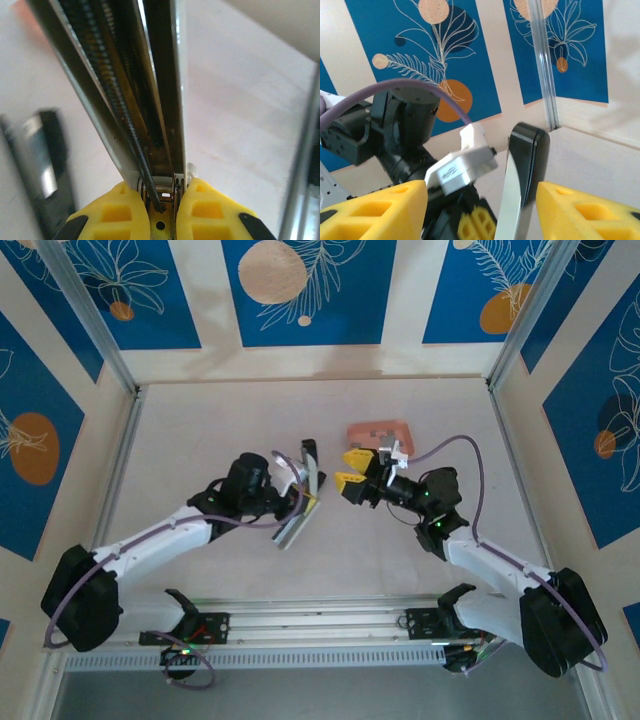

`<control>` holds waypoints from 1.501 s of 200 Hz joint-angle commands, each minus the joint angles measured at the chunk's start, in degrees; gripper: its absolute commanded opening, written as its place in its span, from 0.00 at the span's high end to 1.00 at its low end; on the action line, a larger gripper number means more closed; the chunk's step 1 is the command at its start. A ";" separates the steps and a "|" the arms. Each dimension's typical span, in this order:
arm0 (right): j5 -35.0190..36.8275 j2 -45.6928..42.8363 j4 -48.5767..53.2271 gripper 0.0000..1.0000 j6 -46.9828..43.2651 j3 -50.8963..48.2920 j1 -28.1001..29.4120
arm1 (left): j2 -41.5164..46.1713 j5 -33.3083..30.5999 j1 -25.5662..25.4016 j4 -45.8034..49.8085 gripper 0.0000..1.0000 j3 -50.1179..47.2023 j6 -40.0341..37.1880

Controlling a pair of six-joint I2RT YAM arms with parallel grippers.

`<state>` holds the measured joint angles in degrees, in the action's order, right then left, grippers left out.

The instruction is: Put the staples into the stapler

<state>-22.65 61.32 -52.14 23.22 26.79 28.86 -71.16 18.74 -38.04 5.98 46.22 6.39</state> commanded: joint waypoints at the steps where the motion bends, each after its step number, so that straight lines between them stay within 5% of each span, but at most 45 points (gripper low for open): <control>1: 5.08 -0.94 1.85 0.40 -1.99 -1.89 1.34 | 2.87 -7.35 3.04 14.07 1.00 5.17 3.96; 44: 5.86 1.41 4.48 0.40 -3.05 -1.48 3.40 | -2.56 -4.69 8.56 22.92 1.00 8.46 5.73; 77: 4.91 3.43 4.78 0.40 -4.52 -0.44 4.35 | -10.33 -9.89 9.31 30.45 1.00 13.94 8.50; 192: 4.89 3.06 9.45 0.41 -8.01 -0.84 5.45 | -22.86 -18.02 9.53 21.06 1.00 14.33 23.70; 225: 4.85 2.94 9.34 0.41 -7.67 -1.30 5.44 | -25.28 -17.96 9.41 19.94 0.86 15.07 25.24; 262: 5.25 1.98 9.52 0.41 -7.67 -2.03 5.46 | -26.46 -16.08 9.44 20.40 0.58 16.22 24.99; 300: 5.86 0.58 10.61 0.41 -8.03 -2.32 5.42 | -24.02 -16.46 9.32 20.12 0.53 15.41 25.51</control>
<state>-17.91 63.53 -42.28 16.51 24.99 33.93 -97.34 1.69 -28.99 26.11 60.71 31.20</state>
